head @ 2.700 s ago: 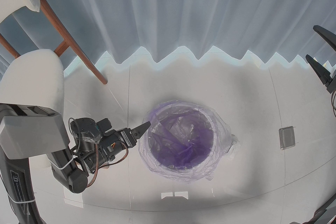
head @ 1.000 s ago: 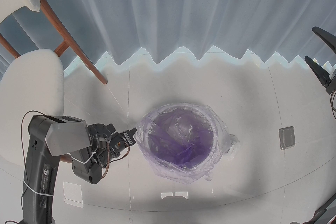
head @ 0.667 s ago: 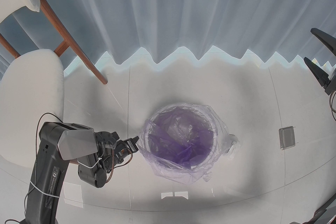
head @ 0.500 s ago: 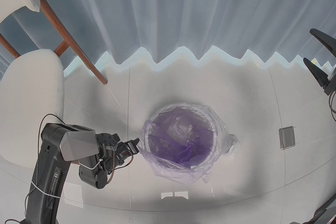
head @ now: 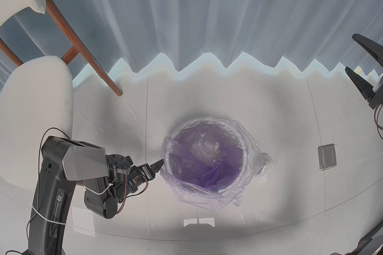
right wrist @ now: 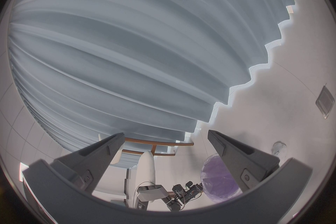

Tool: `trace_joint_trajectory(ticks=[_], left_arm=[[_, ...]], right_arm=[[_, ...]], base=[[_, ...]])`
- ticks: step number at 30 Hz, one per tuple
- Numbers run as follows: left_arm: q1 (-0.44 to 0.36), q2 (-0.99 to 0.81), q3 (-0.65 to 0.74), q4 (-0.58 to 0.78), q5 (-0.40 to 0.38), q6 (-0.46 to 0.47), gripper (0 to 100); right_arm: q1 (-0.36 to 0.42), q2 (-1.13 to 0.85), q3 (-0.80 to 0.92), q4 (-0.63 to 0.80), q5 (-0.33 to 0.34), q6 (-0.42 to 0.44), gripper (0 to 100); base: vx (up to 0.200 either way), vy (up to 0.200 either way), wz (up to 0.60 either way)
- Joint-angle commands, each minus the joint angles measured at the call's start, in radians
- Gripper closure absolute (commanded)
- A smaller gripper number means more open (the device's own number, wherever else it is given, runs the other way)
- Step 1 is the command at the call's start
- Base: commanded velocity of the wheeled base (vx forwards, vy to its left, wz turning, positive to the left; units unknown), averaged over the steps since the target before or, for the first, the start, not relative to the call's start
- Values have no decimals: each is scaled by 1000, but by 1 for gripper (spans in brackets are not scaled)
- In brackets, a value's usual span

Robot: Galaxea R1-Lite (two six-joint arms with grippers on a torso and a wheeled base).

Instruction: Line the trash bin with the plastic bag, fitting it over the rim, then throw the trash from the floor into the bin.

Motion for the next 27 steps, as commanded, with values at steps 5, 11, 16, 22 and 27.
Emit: trace_joint_trajectory(ticks=[5, 11, 16, 22, 27], left_arm=[[-25, -354, 330, -3, -19, 6, 0], [-86, -586, 504, -3, -20, 4, 0], [-191, -733, 596, -1, -12, 12, 0], [-260, -923, 623, 0, -14, 40, 0], [-263, -1063, 613, 2, -23, 135, 0]], right_arm=[[0, 5, 9, 0, 1, -1, 0], [0, 14, 21, 0, 1, -31, 0], [2, 16, 29, 0, 1, -54, 0], [2, 16, 29, 0, 1, -54, 0], [2, 16, 30, 2, 1, -54, 0]], base=[[0, 0, 0], [0, 0, 0], [0, 0, 0], [0, 0, 0], [0, 0, 0]])
